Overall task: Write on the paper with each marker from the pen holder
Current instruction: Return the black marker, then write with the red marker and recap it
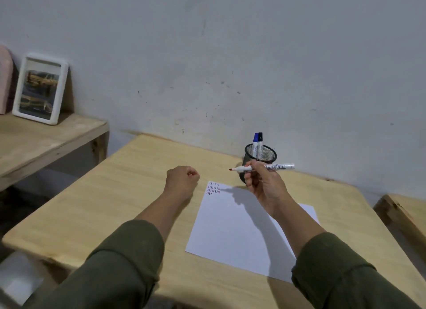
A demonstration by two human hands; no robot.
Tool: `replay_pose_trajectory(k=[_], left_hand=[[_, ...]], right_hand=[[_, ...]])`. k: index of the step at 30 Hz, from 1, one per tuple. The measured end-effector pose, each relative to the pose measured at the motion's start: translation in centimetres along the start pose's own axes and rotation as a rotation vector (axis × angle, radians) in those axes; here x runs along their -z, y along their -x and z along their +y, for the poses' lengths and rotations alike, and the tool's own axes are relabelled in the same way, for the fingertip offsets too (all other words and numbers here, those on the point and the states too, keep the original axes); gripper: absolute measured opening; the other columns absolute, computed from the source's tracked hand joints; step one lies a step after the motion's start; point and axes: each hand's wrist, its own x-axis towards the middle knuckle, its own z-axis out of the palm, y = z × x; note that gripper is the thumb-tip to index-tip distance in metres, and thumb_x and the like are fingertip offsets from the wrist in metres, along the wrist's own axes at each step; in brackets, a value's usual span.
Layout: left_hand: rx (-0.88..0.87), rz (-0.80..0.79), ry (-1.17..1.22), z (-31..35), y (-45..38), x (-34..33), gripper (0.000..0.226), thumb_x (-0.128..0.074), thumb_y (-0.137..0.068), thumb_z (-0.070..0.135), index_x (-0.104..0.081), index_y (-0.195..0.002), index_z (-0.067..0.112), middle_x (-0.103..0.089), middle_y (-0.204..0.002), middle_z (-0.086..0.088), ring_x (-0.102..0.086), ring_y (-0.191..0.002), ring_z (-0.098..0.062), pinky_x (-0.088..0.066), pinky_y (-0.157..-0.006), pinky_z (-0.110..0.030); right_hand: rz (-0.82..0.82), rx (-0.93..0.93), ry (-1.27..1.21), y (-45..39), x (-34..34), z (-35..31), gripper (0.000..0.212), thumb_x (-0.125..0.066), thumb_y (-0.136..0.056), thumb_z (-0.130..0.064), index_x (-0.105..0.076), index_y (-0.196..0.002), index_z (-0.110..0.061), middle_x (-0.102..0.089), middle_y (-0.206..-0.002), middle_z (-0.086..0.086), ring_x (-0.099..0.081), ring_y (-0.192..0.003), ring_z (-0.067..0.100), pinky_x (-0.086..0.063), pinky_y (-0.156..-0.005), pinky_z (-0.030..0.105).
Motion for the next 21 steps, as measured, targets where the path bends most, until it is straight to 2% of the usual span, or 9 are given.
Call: replay_pose_trajectory(k=[3,7,9,11,13,15,18,21], left_hand=[[-0.001,-0.051,-0.164,-1.2,-1.1,-1.0,0.018,-0.051,-0.089,0.014,-0.067,-0.093,0.007,-0.067,-0.104,-0.015,-0.061,-0.096,-0.027,-0.045,-0.078,-0.029],[-0.042,-0.045,-0.281,-1.8,-1.5,-1.9,0.019,-0.049,-0.092,0.013,-0.064,-0.1,0.005,-0.056,-0.108,-0.014,-0.051,-0.086,-0.022,-0.035,-0.067,-0.027],[-0.054,-0.046,-0.271,-2.0,-1.6,-2.2,0.02,-0.05,-0.092,0.013,-0.064,-0.101,0.003,-0.054,-0.104,-0.012,-0.046,-0.083,-0.018,-0.034,-0.067,-0.026],[-0.059,-0.05,-0.242,-2.1,-1.6,-2.3,0.021,-0.051,-0.092,0.015,-0.064,-0.105,0.003,-0.055,-0.11,-0.014,-0.048,-0.083,-0.02,-0.035,-0.069,-0.025],[-0.048,-0.042,-0.192,-2.3,-1.3,-2.1,0.028,-0.054,-0.091,0.018,-0.06,-0.115,0.005,-0.053,-0.117,-0.014,-0.052,-0.091,-0.023,-0.035,-0.073,-0.024],[-0.041,-0.012,-0.105,-2.4,-0.5,-1.7,0.039,-0.055,-0.091,0.021,-0.05,-0.127,0.008,-0.047,-0.123,-0.011,-0.05,-0.097,-0.019,-0.033,-0.078,-0.022],[-0.155,0.07,-0.055,-2.5,1.0,-0.9,0.043,-0.056,-0.09,0.022,-0.045,-0.131,0.013,-0.042,-0.125,-0.008,-0.053,-0.108,-0.013,-0.035,-0.083,-0.018],[-0.314,0.024,-0.115,-2.9,2.6,-0.2,0.038,-0.062,-0.086,0.024,-0.053,-0.122,0.017,-0.046,-0.119,-0.003,-0.05,-0.096,-0.007,-0.034,-0.08,-0.014]], right_hand=[[0.003,-0.012,0.026,-0.5,0.1,0.6,0.016,-0.052,-0.093,-0.018,-0.062,-0.084,-0.009,-0.057,-0.054,0.001,-0.049,-0.046,0.008,-0.042,-0.048,0.017],[-0.008,-0.025,0.052,-0.9,0.2,0.9,0.016,-0.051,-0.093,-0.018,-0.061,-0.094,-0.006,-0.056,-0.054,0.0,-0.048,-0.046,0.008,-0.042,-0.047,0.016],[-0.015,-0.027,0.054,-1.1,0.2,1.1,0.019,-0.051,-0.094,-0.018,-0.06,-0.1,-0.003,-0.056,-0.054,0.0,-0.048,-0.046,0.008,-0.042,-0.047,0.016],[-0.016,-0.025,0.055,-1.2,0.2,1.3,0.019,-0.051,-0.094,-0.018,-0.06,-0.101,-0.003,-0.056,-0.053,-0.001,-0.048,-0.046,0.008,-0.042,-0.047,0.017],[-0.013,-0.022,0.051,-1.2,0.1,1.5,0.018,-0.051,-0.094,-0.018,-0.06,-0.099,-0.003,-0.057,-0.053,0.0,-0.048,-0.046,0.008,-0.042,-0.047,0.017],[0.0,-0.024,0.039,-1.1,0.0,1.7,0.017,-0.052,-0.094,-0.018,-0.061,-0.097,-0.004,-0.057,-0.053,0.0,-0.049,-0.046,0.009,-0.042,-0.047,0.017],[0.03,-0.031,0.013,-1.0,-0.3,2.3,0.018,-0.052,-0.093,-0.021,-0.063,-0.088,-0.008,-0.059,-0.055,0.002,-0.051,-0.046,0.009,-0.04,-0.044,0.017],[0.081,-0.023,0.024,-0.8,-0.5,3.1,0.016,-0.053,-0.093,-0.019,-0.063,-0.084,-0.01,-0.062,-0.057,0.003,-0.055,-0.045,0.008,-0.041,-0.042,0.017]])
